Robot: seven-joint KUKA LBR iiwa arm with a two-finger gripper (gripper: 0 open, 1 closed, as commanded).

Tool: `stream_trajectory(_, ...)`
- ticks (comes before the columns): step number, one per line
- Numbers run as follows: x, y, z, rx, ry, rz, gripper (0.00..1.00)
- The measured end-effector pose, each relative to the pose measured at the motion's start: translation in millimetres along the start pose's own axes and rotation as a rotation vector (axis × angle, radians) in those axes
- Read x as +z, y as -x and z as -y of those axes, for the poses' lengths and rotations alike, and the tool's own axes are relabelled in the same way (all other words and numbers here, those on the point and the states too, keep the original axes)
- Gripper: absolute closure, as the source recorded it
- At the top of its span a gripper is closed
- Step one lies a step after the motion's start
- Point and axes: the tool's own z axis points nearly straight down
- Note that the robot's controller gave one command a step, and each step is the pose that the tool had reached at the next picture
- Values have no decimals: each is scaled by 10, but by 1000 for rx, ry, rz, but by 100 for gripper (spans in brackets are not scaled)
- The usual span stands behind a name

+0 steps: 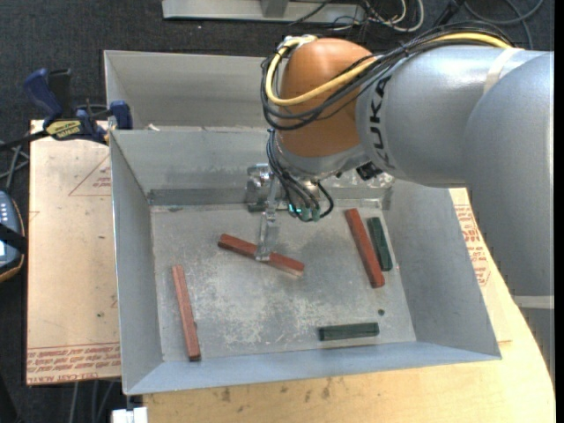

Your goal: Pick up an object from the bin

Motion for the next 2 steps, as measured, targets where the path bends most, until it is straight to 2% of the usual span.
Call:
stream_trajectory(1, -48, 16, 4, 2, 1, 7, 0)
stream_trajectory(2, 900, -478, 199, -58, 1, 10, 100)
